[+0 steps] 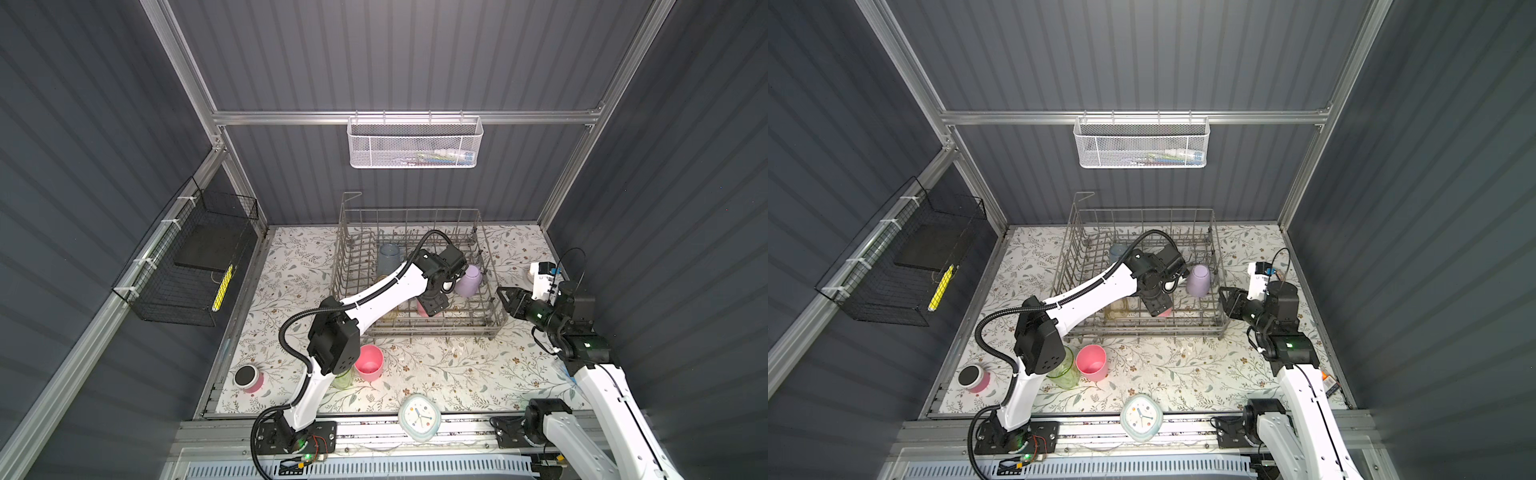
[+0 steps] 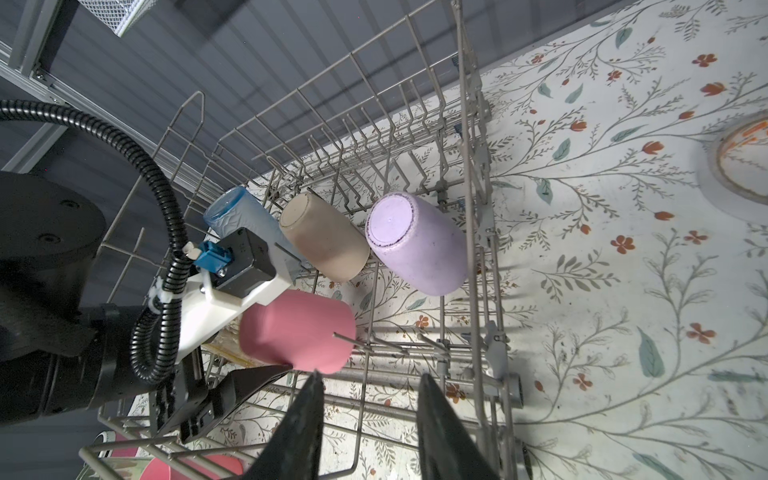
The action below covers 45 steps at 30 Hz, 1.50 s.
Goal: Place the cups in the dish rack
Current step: 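Release the pink cup beside the beige cup and raise the left gripper, then move the left gripper down over the remaining pink cup on the table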
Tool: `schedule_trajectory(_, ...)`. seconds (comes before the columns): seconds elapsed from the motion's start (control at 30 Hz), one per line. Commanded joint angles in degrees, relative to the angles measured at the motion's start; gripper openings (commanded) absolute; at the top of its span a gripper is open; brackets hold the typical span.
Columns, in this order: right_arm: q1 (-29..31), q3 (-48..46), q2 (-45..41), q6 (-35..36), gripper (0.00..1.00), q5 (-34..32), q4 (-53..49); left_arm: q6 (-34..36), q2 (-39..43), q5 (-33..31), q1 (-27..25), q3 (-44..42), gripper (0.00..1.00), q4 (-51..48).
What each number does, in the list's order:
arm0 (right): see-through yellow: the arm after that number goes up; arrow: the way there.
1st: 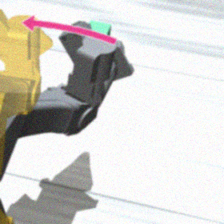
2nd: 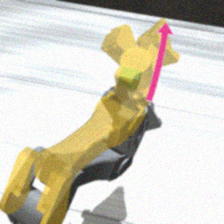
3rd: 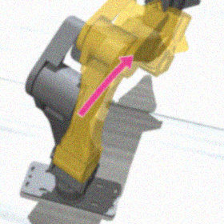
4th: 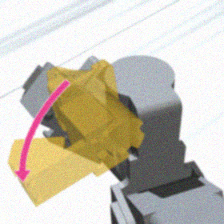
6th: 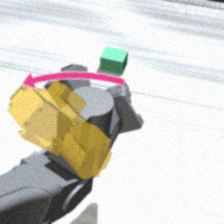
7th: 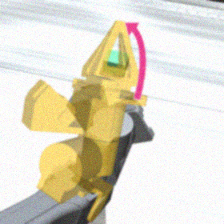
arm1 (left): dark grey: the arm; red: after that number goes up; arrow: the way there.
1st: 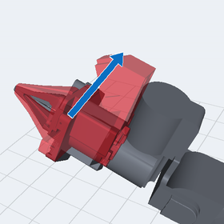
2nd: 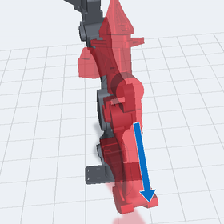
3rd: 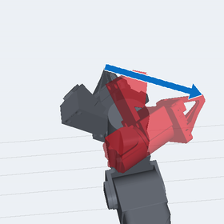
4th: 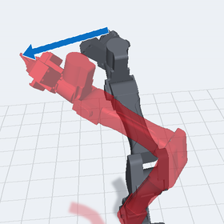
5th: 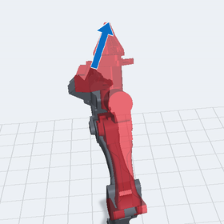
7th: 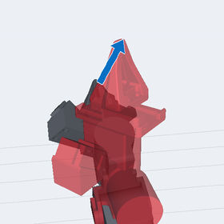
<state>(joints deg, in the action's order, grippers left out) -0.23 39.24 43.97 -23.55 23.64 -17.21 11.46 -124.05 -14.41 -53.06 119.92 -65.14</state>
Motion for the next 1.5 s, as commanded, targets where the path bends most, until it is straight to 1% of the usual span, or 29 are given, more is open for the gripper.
schedule_trajectory(0.0, -0.21, -0.66, -0.24, 0.15, 0.39, 1.50, 0.95, 0.98, 0.50, -0.98, 0.04, 1.12, 0.83, -2.19)
schedule_trajectory(0.27, -0.17, -0.05, -1.94, 0.84, 0.40, 5.41, 0.97, 0.10, 4.68, -0.21, 0.02, -0.72, 0.91, 1.46)
schedule_trajectory(0.37, 0.03, 0.52, -3.06, 1.04, 0.41, 6.65, 0.76, -0.62, 8.11, 0.00, -0.01, -2.67, 0.93, 4.80)
schedule_trajectory(0.47, 1.44, 1.55, -4.11, 1.78, 0.41, 6.24, -0.21, -1.88, 12.73, -0.77, 0.06, -5.98, 0.94, 10.36)
schedule_trajectory(0.57, 4.47, 2.63, -5.00, 3.02, 0.41, 4.23, -1.22, -2.88, 18.33, -2.06, 0.03, -10.41, 0.94, 16.38)
schedule_trajectory(0.67, 8.77, 3.90, -5.38, 4.94, 0.41, 1.94, -1.66, -3.50, 24.02, -1.71, 0.06, -14.74, 0.94, 21.46)
schedule_trajectory(0.8, 18.07, 5.95, -4.78, 9.24, 0.42, -5.45, -3.12, -5.14, 31.65, -0.80, 0.04, -20.48, 0.92, 26.51)
schedule_trajectory(0.87, 20.31, 6.37, -4.00, 10.08, 0.42, -7.94, -3.35, -6.08, 35.90, 0.42, 0.04, -23.44, 0.91, 28.00)
schedule_trajectory(1.0, 20.53, 5.77, -2.90, 9.93, 0.42, -8.05, -2.09, -8.61, 44.35, 3.47, 0.05, -29.16, 0.87, 28.23)
schedule_trajectory(1.1, 20.61, 5.56, -2.33, 9.93, 0.42, -7.14, -0.85, -10.16, 49.45, 5.16, 0.06, -32.83, 0.86, 26.12)
schedule_trajectory(1.27, 20.61, 6.39, -0.18, 9.94, 0.42, -6.25, 0.41, -13.91, 55.21, 6.07, 0.01, -36.25, 0.80, 19.83)
schedule_trajectory(1.4, 20.60, 6.87, 1.61, 9.51, 0.42, -5.59, 1.88, -17.21, 58.41, 8.07, 0.05, -38.43, 0.79, 14.20)
schedule_trajectory(1.47, 20.60, 7.15, 2.40, 8.94, 0.42, -5.31, 2.40, -18.73, 59.37, 8.94, -0.01, -41.76, 0.80, 11.03)
